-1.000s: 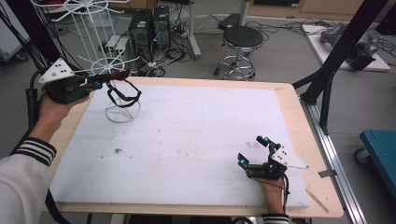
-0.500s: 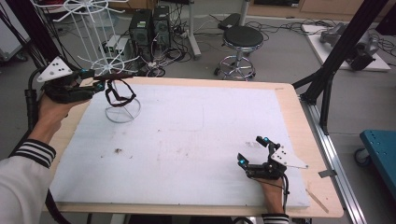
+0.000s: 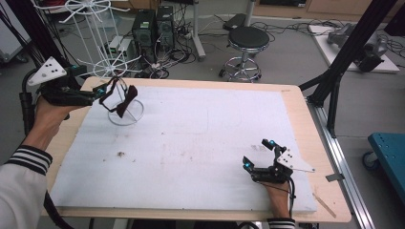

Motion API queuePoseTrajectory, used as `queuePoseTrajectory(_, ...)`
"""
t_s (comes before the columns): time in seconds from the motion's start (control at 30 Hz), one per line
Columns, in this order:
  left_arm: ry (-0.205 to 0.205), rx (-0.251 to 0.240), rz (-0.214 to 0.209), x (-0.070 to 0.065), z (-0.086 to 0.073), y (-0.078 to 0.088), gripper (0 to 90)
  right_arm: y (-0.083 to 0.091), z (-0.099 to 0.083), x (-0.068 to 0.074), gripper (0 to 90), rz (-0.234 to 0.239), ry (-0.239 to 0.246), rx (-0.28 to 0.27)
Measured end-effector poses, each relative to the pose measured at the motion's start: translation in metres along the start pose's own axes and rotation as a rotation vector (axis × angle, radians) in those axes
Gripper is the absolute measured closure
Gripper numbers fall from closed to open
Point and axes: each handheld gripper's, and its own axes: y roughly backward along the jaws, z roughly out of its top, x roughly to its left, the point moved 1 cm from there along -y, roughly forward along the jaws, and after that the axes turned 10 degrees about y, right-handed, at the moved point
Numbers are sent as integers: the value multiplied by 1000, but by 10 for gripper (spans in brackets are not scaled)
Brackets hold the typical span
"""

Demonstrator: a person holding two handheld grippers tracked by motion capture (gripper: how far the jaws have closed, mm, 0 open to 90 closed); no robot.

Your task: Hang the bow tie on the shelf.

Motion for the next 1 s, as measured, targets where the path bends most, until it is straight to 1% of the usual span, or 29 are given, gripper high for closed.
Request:
queuePoseTrajectory(0.03,4,-9,-6,-2,0,1,59,0,0,0,5,-2,-1,-1)
queuePoseTrajectory(0.07,-6,-35,-23,-5,0,4,58,0,0,0,6,-2,-2,0)
queuePoseTrajectory(0.1,-21,-49,-24,-8,0,6,52,0,0,0,6,-2,0,-1)
queuePoseTrajectory(0.13,-13,-55,-26,-11,-2,8,24,0,0,1,6,-3,1,-1)
queuePoseTrajectory(0.17,-9,-67,-45,-14,-4,11,17,0,0,1,6,-7,3,-2)
queuePoseTrajectory(0.23,-9,-83,-54,-19,-8,18,17,1,1,1,6,-16,6,-7)
queuePoseTrajectory(0.33,18,-137,-84,-29,-18,32,17,3,1,4,6,-44,20,-26)
queuePoseTrajectory(0.37,19,-152,-91,-31,-21,35,17,5,0,5,6,-57,29,-37)
queuePoseTrajectory(0.4,28,-171,-101,-34,-26,41,17,6,0,5,6,-63,30,-47)
queuePoseTrajectory(0.5,43,-192,-116,-39,-41,49,17,8,-3,6,6,-83,28,-59)
queuePoseTrajectory(0.57,41,-194,-123,-42,-51,53,17,9,-2,6,6,-89,30,-56)
queuePoseTrajectory(0.6,48,-206,-123,-45,-59,55,17,9,-2,6,6,-91,32,-54)
queuePoseTrajectory(0.63,48,-205,-119,-48,-65,56,17,9,-3,6,6,-95,36,-56)
queuePoseTrajectory(0.7,49,-210,-111,-52,-76,57,17,10,-3,6,6,-95,45,-66)
queuePoseTrajectory(0.73,49,-220,-104,-56,-85,57,17,10,-3,6,6,-94,39,-64)
queuePoseTrajectory(0.8,52,-221,-97,-62,-100,56,17,10,-3,7,6,-97,36,-60)
queuePoseTrajectory(0.87,65,-216,-95,-69,-116,54,17,10,-3,7,6,-100,43,-63)
queuePoseTrajectory(0.97,88,-217,-96,-80,-138,51,17,10,-3,7,6,-100,39,-65)
queuePoseTrajectory(1.0,92,-207,-97,-82,-143,50,17,10,-3,7,6,-100,39,-65)
